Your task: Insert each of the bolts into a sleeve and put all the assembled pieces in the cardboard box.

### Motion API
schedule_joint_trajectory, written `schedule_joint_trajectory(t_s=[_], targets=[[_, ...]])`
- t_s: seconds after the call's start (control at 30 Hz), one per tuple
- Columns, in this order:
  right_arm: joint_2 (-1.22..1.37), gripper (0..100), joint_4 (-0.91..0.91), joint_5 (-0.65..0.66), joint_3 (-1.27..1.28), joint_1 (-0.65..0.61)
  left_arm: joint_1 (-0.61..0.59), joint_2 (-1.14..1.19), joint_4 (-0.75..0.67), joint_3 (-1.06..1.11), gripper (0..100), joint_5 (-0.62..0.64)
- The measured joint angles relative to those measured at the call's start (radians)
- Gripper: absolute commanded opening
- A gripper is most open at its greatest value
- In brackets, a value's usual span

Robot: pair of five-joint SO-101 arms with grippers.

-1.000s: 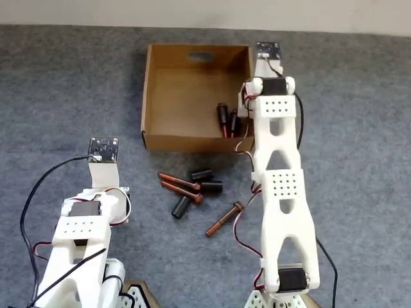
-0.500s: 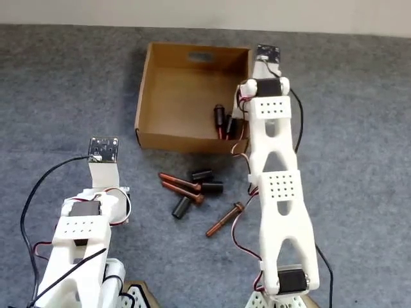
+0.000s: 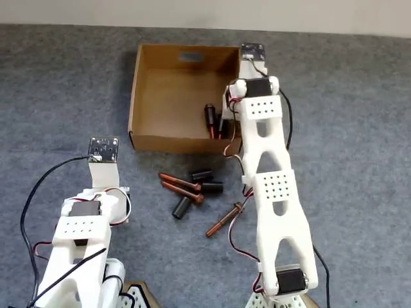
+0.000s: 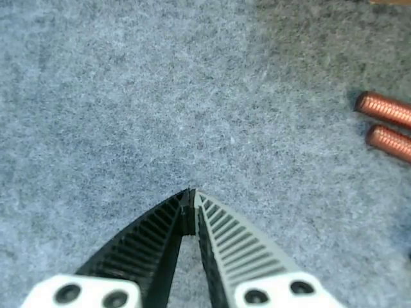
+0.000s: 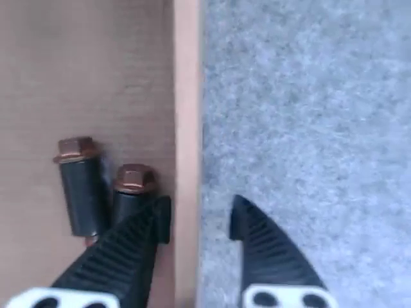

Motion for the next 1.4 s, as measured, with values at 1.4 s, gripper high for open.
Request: schedule_joint_trajectory(t_s=[1.4], targets=[[-1.455, 14.2, 0.071, 0.106, 1.086, 0.212, 0.0, 0.0, -0.041, 0.014, 2, 0.0]])
